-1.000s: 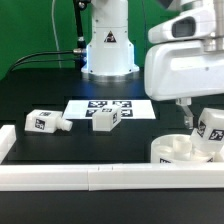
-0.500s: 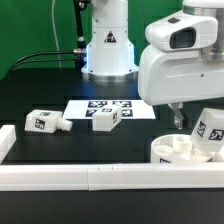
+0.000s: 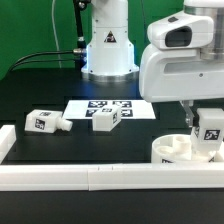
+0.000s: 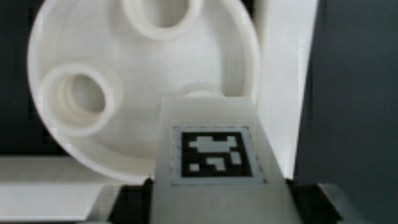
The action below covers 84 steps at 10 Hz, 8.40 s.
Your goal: Assemble stool
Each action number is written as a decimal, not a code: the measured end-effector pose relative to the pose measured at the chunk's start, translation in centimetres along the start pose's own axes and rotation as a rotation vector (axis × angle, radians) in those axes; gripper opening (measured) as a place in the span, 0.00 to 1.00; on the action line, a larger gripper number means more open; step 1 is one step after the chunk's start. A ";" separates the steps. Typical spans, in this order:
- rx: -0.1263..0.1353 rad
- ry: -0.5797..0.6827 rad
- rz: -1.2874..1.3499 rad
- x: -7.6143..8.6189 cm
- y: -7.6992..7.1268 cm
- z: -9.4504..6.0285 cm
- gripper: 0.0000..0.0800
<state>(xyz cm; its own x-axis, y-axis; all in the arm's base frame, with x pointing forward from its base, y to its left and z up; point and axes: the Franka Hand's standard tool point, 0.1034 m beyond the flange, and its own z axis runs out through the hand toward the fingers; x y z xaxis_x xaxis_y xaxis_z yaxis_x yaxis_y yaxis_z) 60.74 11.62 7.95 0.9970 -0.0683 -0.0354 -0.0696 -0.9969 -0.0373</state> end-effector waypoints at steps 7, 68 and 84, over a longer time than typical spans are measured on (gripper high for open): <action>0.061 0.049 0.793 -0.4 0.4 0.1 0.42; 0.022 0.113 0.289 -1.0 0.4 0.0 0.42; 0.245 -0.048 1.891 -1.6 -1.5 0.4 0.42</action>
Offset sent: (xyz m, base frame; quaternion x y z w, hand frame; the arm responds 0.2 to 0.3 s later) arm -0.0146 0.0050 -0.0058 -0.0088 -0.0060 0.3804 0.9247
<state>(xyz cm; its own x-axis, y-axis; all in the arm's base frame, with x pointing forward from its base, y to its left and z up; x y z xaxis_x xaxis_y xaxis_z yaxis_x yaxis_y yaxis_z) 59.21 13.22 7.67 -0.3785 -0.8999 -0.2167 -0.9173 0.3960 -0.0421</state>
